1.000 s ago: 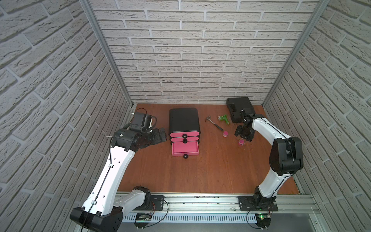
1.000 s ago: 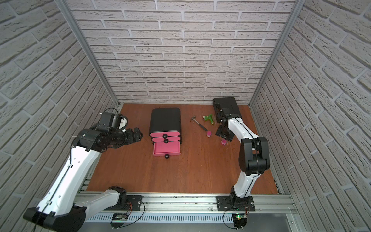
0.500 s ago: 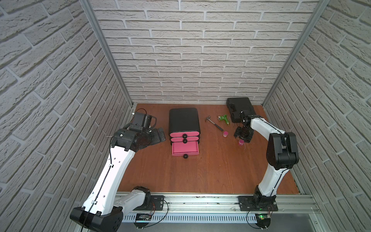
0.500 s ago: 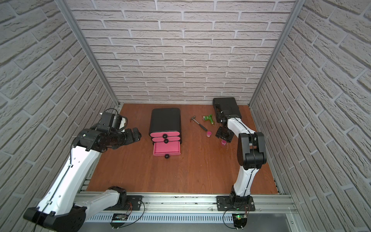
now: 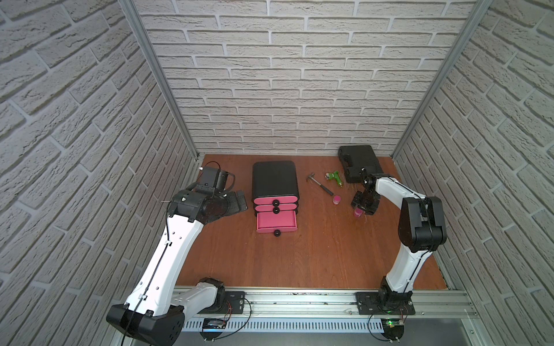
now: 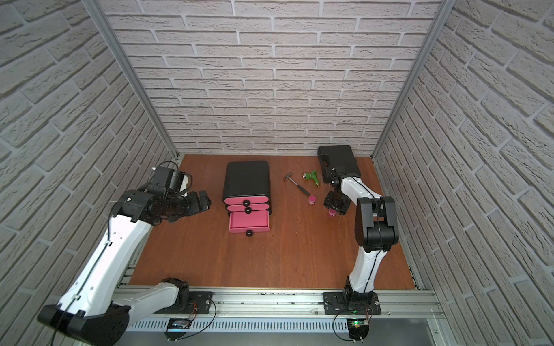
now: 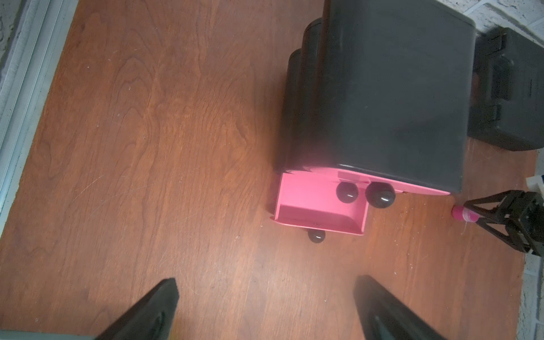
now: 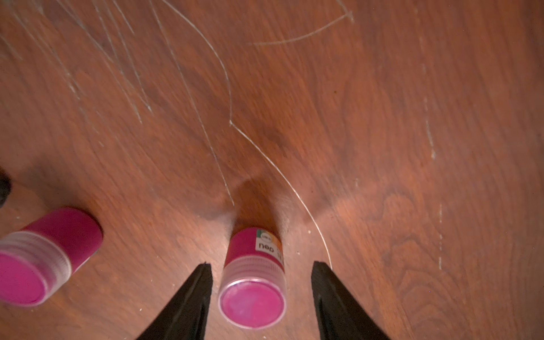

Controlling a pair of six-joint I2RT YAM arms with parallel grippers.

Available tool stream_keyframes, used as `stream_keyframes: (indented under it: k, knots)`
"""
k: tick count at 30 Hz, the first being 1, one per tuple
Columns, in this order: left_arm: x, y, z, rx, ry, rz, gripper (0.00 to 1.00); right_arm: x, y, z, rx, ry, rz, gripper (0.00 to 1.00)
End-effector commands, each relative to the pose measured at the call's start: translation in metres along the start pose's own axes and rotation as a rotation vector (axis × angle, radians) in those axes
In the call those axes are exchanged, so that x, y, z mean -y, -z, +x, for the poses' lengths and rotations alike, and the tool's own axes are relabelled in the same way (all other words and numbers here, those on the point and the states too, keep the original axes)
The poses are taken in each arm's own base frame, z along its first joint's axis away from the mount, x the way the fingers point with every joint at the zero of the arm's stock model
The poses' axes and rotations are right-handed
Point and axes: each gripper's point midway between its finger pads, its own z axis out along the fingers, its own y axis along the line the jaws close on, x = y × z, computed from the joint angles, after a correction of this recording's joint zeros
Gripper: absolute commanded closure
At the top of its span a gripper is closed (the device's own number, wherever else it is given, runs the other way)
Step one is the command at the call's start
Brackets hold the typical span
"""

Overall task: Put the paint cans in the drawer according to color
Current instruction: Pick up the paint can at the center of the board.

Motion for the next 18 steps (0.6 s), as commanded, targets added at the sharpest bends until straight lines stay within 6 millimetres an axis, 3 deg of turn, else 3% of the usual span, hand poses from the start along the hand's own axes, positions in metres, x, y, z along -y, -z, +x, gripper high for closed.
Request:
stream_keyframes:
  k: [1,11,18]
  knots:
    - [-0.002,-0.004,-0.001,0.003,0.004,-0.005,0.02,-0.004,0.017,-0.008,0.039,0.039,-0.022,0.4]
    - [-0.003,-0.005,0.001,-0.003,0.006,-0.004,0.01,-0.001,-0.006,0.009,-0.01,0.042,-0.032,0.45]
    - [-0.003,-0.005,0.003,-0.009,0.007,-0.004,0.01,-0.003,0.004,0.012,0.016,0.087,-0.05,0.69]
